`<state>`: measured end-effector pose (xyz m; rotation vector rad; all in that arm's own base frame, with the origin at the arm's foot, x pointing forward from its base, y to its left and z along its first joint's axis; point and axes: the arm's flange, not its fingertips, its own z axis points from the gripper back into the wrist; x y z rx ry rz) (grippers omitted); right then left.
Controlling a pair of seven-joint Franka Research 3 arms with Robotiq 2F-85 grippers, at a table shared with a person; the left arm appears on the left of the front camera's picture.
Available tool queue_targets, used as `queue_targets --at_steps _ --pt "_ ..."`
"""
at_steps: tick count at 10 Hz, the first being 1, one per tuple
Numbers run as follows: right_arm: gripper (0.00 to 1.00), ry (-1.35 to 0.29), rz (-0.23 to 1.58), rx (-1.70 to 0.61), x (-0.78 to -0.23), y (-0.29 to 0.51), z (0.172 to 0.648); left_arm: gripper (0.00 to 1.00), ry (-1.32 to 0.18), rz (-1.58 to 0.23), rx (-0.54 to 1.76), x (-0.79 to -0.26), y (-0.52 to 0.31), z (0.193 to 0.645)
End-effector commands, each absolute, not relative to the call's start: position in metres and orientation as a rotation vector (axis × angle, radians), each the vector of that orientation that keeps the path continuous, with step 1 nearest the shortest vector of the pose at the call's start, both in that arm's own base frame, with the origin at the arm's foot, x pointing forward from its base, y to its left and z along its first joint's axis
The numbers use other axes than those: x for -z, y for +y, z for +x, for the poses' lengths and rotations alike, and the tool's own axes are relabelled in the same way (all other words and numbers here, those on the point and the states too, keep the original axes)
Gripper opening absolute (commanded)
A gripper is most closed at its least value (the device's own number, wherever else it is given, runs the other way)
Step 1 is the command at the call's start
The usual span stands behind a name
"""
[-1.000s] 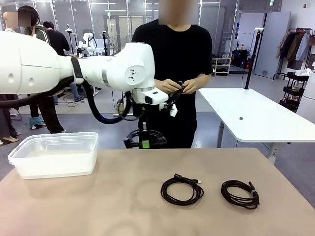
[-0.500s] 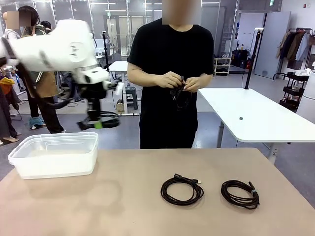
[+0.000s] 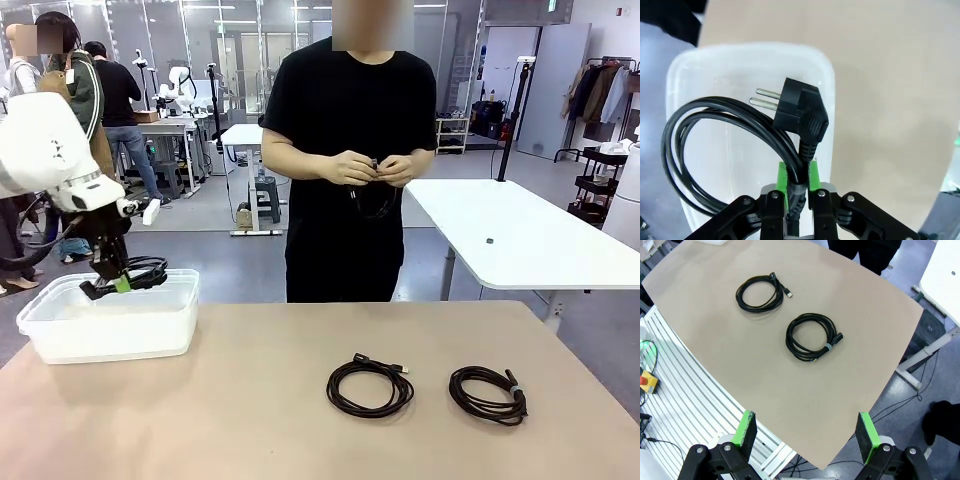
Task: Organize and store the cables.
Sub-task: Place the Power Cable into the Organizing box.
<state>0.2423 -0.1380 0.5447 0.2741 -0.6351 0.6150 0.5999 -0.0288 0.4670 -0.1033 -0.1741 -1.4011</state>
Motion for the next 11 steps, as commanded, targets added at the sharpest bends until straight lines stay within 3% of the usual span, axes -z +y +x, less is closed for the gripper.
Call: queue_targets --at_steps 1,7,8,9,10,11 --pt "1.0 -0.634 0.274 -0.622 -0.545 -0.137 0.243 0.19 -0.201 -0.124 1.363 -0.451 -0.018 0.614" --pt "1.0 -0.634 0.274 -0.622 -0.545 -0.137 0.243 0.22 -0.107 -0.147 1.228 -0.397 0.005 0.634" --pt "1.0 -0.634 0.274 -0.622 -0.545 -0.137 0.243 0.49 -0.11 -0.144 1.219 -0.402 0.006 0.633" --pt "1.0 -0.634 0.274 -0.622 -0.545 -0.137 0.243 0.62 -0.124 -0.135 1.207 -0.408 0.006 0.633" --pt "1.0 -0.634 0.274 -0.622 -0.545 -0.137 0.243 0.88 -0.154 -0.134 1.197 -0.415 0.005 0.634" --pt "1.0 -0.634 0.274 -0.622 -0.545 -0.137 0.243 1.0 -0.175 -0.14 1.183 -0.422 0.005 0.635"
